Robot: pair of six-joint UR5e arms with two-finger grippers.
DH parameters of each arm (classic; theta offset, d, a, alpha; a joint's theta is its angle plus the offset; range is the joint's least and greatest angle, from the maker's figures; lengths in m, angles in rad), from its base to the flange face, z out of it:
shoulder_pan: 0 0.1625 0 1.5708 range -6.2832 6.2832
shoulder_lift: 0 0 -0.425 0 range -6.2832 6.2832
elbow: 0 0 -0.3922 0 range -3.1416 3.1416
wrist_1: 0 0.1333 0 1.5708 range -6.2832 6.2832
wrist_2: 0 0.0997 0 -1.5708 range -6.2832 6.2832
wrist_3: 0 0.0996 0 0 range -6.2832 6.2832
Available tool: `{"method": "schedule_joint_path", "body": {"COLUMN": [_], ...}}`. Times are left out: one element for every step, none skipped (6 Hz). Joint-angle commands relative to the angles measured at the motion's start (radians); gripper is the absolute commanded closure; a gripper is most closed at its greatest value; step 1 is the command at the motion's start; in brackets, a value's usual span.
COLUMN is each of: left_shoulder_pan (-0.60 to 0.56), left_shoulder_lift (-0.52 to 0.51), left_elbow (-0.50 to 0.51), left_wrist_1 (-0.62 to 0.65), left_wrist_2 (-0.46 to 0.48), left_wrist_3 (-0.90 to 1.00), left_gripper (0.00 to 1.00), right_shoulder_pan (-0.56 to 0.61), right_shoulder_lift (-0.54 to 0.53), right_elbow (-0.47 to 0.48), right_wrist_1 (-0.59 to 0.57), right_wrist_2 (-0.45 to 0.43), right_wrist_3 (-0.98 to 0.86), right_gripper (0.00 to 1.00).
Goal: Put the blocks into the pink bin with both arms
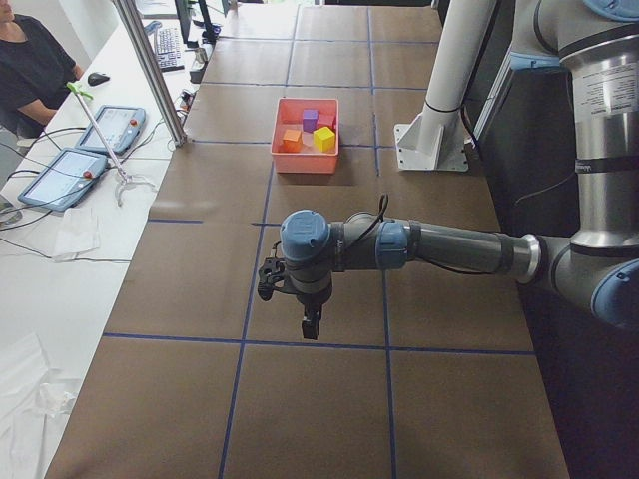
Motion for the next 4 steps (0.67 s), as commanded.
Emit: {"method": "schedule_joint_path", "body": {"left_shoulder_pan": [0.000,0.000,0.000,0.000], "left_shoulder_lift": [-0.001,-0.004,-0.002,-0.002], "left_elbow": [0.000,-0.002,-0.005,-0.005], "left_wrist_1": [-0.001,-0.001,-0.001,-0.001], "left_wrist_2": [0.000,0.002,0.000,0.000], "left_wrist_3": [0.001,0.002,0.004,0.004], "left_gripper": [0.00,0.00,0.00,0.00], "right_shoulder_pan": [0.000,0.000,0.003,0.010], "right_shoulder_lift": [-0.007,-0.015,-0.027,-0.043], "right_elbow": [0.001,0.005,0.005,0.022], "right_wrist_1": [-0.007,-0.007,-0.005,-0.002], "right_wrist_2": [-0.016,0.022,0.040,0.042], "right_wrist_3": [-0.019,-0.019,-0.019,-0.019], "right_gripper": [0.00,0.00,0.00,0.00]}}
